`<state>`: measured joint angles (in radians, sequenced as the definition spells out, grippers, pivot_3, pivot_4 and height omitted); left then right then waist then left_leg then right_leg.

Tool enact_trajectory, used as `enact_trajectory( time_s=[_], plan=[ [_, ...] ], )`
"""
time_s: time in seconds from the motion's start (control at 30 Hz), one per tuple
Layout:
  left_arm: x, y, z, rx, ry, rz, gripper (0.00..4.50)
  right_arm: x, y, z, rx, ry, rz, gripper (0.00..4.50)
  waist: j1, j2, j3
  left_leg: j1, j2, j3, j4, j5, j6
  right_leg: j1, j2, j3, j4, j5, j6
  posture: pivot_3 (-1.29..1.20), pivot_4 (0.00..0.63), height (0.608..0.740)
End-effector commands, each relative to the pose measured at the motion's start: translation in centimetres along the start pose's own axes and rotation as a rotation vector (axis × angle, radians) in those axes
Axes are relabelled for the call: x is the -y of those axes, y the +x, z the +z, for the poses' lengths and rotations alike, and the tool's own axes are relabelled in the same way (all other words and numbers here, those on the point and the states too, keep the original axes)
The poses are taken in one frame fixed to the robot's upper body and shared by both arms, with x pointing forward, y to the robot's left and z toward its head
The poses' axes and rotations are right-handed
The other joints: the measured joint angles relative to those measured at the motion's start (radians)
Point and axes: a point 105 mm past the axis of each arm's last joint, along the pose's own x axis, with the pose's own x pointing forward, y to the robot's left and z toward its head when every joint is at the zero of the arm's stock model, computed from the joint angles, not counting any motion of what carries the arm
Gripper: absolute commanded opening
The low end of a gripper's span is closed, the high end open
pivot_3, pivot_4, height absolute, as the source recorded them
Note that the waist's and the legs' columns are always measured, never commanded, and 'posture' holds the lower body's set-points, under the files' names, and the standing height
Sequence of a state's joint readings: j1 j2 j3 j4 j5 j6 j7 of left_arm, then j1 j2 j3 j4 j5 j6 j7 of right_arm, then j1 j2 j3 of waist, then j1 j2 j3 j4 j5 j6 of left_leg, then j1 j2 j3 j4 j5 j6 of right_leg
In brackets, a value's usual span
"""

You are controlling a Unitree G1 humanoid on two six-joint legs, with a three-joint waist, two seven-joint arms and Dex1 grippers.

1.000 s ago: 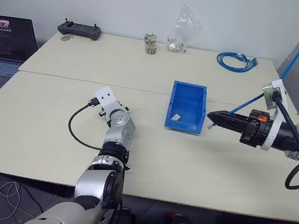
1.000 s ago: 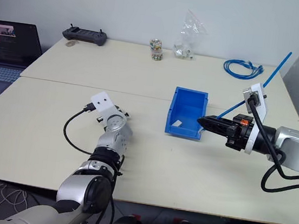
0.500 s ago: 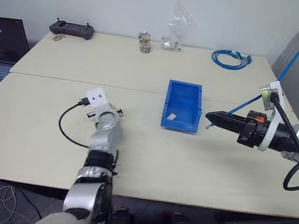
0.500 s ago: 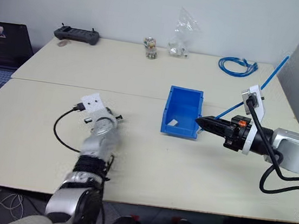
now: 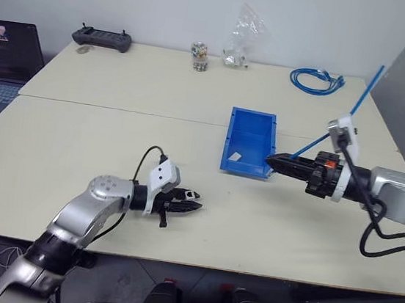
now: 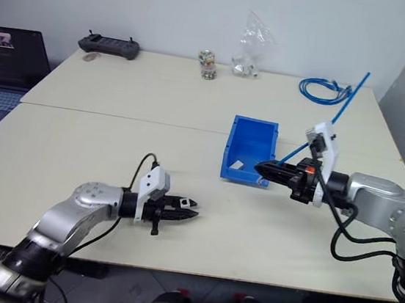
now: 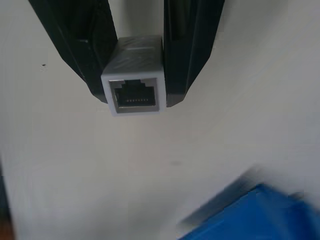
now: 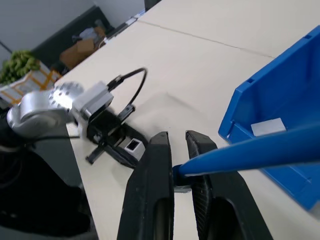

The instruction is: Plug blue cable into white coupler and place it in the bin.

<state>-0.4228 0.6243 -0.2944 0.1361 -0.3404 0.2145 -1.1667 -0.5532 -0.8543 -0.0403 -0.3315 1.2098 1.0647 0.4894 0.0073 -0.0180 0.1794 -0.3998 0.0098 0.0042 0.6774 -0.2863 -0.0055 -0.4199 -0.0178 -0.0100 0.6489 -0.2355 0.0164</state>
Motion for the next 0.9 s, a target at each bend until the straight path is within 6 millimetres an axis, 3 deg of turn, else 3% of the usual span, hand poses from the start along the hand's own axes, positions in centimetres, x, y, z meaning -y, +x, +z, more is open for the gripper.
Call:
enact_trajectory(
  time_s=[0.03, 0.23, 0.4, 0.53, 0.9],
  plan=[
    [-0.7, 1.6, -1.1, -0.040, 0.129, -0.125, 0.83, -0.1, 0.4, 0.0, -0.042, -0.154, 0.036, 0.37, -0.004, -0.001, 0.000, -0.001, 0.000, 0.000, 0.000, 0.000, 0.001, -0.001, 0.000, 0.000, 0.000, 0.000, -0.001, 0.00, 0.150, 0.740],
    [-2.3, 4.0, -0.5, -0.011, 0.200, -0.163, 0.83, -1.2, 3.1, -2.5, -0.092, -0.289, 0.115, 0.37, -0.005, -0.001, 0.000, -0.002, -0.001, 0.000, 0.001, -0.003, 0.005, -0.001, -0.001, 0.000, -0.002, 0.003, -0.004, 0.00, 0.150, 0.740],
    [-1.9, 5.2, -0.5, 0.019, 0.206, -0.182, 0.83, -2.8, 6.2, -4.7, -0.072, -0.324, 0.179, 0.37, -0.003, -0.001, 0.000, -0.002, -0.001, -0.001, 0.003, -0.003, 0.005, 0.000, -0.001, -0.001, -0.001, 0.004, -0.002, 0.00, 0.150, 0.740],
    [-1.4, 5.3, -0.6, 0.033, 0.209, -0.202, 0.83, -2.7, 7.8, -5.5, -0.060, -0.345, 0.185, 0.37, -0.002, -0.002, 0.000, -0.002, -0.002, 0.000, 0.004, -0.003, 0.005, 0.000, -0.002, 0.000, -0.001, 0.005, -0.001, 0.00, 0.150, 0.740],
    [-1.0, 4.5, -0.7, 0.035, 0.193, -0.193, 0.83, -2.0, 9.7, -5.8, -0.055, -0.388, 0.206, 0.37, -0.009, -0.002, 0.000, -0.001, -0.001, -0.001, 0.004, -0.003, 0.005, 0.000, -0.002, 0.000, 0.001, 0.005, -0.002, 0.00, 0.150, 0.740]
  ],
)
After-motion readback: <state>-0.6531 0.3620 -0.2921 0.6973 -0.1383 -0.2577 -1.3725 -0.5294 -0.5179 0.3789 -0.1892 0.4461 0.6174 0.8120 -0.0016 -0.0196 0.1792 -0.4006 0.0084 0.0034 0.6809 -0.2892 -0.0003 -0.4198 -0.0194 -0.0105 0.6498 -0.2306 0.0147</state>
